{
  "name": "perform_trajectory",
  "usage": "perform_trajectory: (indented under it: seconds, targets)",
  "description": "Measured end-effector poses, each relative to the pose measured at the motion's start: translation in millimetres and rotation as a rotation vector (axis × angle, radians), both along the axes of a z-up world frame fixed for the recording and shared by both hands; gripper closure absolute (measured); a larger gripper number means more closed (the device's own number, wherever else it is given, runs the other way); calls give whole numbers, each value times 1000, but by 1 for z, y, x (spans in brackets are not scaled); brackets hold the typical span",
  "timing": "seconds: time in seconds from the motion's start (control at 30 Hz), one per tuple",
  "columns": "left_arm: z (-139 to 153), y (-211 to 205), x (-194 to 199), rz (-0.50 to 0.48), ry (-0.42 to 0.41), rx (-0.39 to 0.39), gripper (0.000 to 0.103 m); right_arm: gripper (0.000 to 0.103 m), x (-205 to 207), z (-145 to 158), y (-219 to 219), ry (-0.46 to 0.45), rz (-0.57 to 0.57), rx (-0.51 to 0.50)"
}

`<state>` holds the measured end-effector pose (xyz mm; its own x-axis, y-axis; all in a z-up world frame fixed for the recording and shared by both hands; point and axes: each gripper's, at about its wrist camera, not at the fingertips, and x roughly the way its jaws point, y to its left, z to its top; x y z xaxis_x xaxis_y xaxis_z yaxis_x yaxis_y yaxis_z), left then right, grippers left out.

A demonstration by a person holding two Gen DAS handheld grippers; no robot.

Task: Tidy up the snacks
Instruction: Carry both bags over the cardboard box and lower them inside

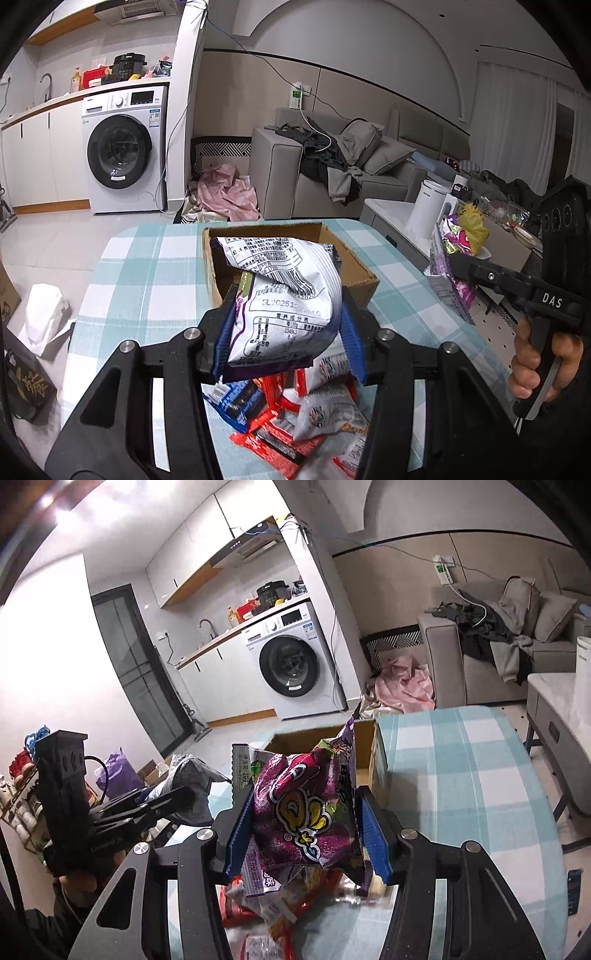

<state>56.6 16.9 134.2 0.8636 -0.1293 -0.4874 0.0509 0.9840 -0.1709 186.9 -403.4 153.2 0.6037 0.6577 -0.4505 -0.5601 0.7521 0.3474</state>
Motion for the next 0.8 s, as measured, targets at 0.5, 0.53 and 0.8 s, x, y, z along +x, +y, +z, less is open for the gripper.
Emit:
perform_trajectory:
  seconds: [0.5,0.53,0.8]
  targets:
    - [6,24,60,-7,6,-23,56,48,48,3,28,29,-30,-22]
    - [5,24,66,-7,7,-25,56,48,51,2,31,35,-29,-26]
    - [-13,24,111,-15,37,-17,56,48,79,-10,41,67,-22,-26]
